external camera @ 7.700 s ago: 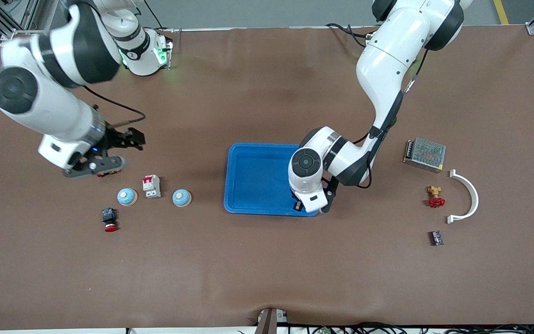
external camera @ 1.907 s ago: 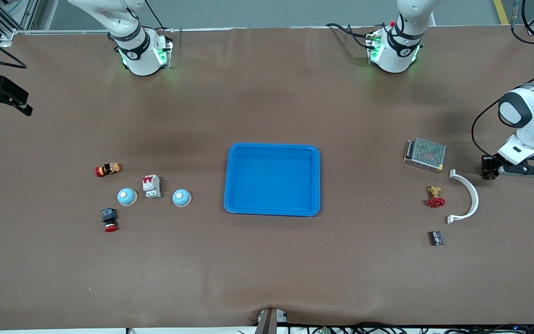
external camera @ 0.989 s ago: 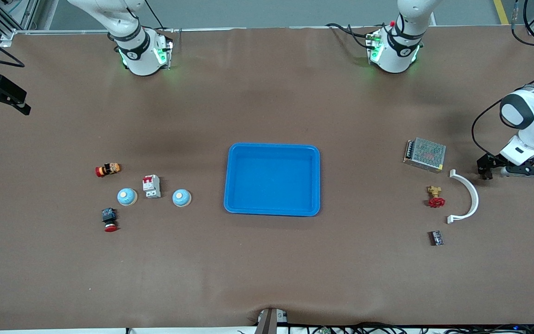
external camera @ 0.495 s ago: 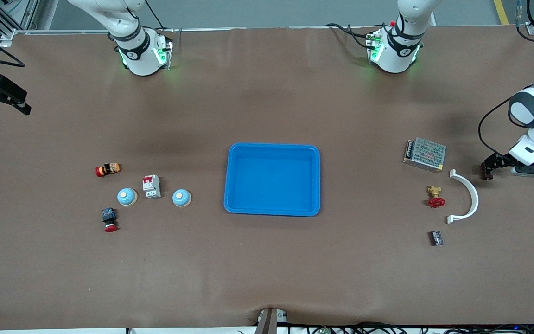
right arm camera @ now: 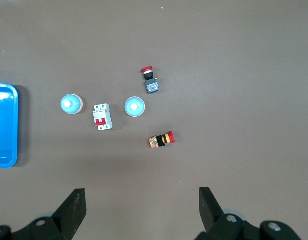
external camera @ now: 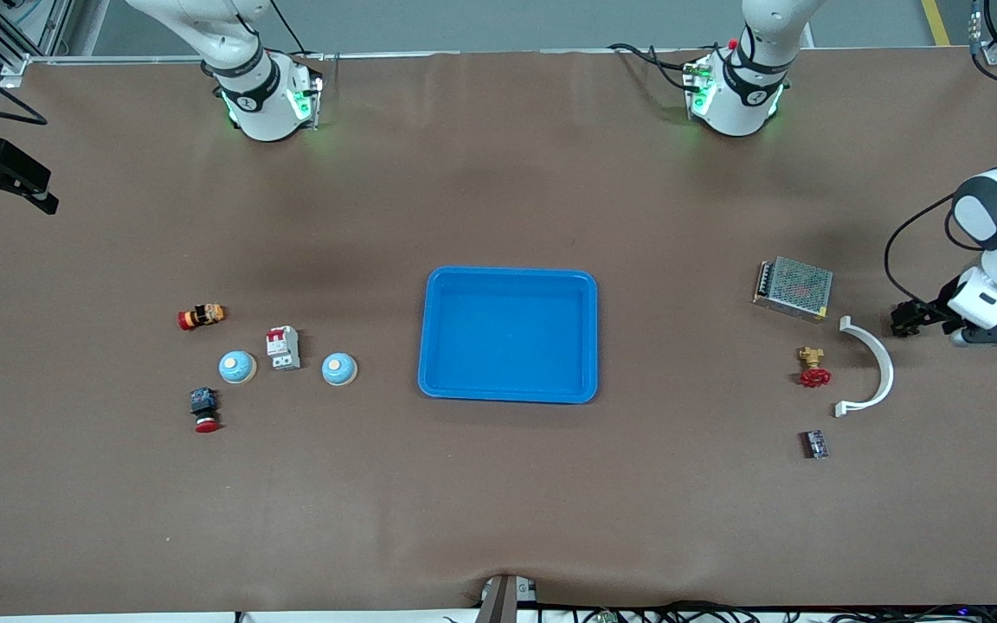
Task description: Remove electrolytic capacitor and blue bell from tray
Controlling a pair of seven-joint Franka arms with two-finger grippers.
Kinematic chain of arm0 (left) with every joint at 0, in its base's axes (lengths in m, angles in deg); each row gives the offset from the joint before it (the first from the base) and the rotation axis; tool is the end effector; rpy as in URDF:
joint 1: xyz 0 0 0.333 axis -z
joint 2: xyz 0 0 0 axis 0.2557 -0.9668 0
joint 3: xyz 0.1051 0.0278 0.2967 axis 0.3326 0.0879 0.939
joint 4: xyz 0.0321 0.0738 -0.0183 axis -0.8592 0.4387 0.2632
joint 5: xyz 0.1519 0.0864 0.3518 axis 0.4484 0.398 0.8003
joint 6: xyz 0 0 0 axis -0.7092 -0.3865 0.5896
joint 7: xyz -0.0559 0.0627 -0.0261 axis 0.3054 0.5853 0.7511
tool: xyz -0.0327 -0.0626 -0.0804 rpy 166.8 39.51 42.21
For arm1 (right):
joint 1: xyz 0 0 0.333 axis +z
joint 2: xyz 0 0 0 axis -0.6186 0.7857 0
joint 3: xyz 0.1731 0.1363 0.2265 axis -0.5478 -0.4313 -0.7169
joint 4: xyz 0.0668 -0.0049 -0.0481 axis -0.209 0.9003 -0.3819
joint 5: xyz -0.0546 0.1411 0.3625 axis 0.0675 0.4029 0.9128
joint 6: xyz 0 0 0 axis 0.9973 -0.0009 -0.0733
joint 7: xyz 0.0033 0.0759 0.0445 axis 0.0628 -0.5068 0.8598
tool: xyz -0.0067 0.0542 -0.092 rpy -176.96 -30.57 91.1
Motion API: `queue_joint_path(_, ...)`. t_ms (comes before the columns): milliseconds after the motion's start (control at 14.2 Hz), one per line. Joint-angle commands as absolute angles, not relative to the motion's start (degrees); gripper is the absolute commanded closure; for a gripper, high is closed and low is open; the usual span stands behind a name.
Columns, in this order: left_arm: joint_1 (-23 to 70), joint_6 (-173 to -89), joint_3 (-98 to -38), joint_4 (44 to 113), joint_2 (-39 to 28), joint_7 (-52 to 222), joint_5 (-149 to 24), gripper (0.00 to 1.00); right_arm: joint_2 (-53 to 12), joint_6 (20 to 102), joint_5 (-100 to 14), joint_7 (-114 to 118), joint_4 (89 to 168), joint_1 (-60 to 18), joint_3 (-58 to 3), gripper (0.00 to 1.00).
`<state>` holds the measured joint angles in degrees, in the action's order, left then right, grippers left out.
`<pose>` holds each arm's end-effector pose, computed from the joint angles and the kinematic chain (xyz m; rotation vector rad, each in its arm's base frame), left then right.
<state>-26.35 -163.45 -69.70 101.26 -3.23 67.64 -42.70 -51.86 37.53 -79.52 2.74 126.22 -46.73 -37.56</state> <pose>0.5459 0.2118 0.2355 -3.1339 -0.0862 -0.1753 0.5143 -0.0345 0.6480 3.1257 0.0458 0.0874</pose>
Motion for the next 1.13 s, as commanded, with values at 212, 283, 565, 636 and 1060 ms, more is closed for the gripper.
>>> queue_joint_path(212,-26.24,-156.47,-78.83,96.58,-1.59,82.57,-42.86,0.0,-52.2,36.76,-79.3,2.94,125.56,-47.36,-38.14,0.0)
queue_joint_path(283,-24.41,-156.3,-79.28,95.96,-1.76,85.56,-42.77,0.0,-52.2,36.76,-79.3,2.94,125.47,-47.36,-38.14,0.0)
queue_joint_path(565,-16.06,-149.81,-79.11,89.82,-3.78,96.11,-42.68,0.0,-52.11,36.67,-79.3,2.94,125.38,-47.36,-38.14,0.0)
queue_joint_path(636,-14.3,-148.4,-79.11,87.98,-4.31,97.71,-42.68,0.0,-52.11,36.67,-79.3,2.94,125.47,-47.36,-38.14,0.0)
queue_joint_path(1060,-4.28,-146.89,-78.58,82.52,-8.26,109.37,-36.46,0.0,-52.2,36.58,-79.3,3.02,125.38,-47.44,-38.14,0.0)
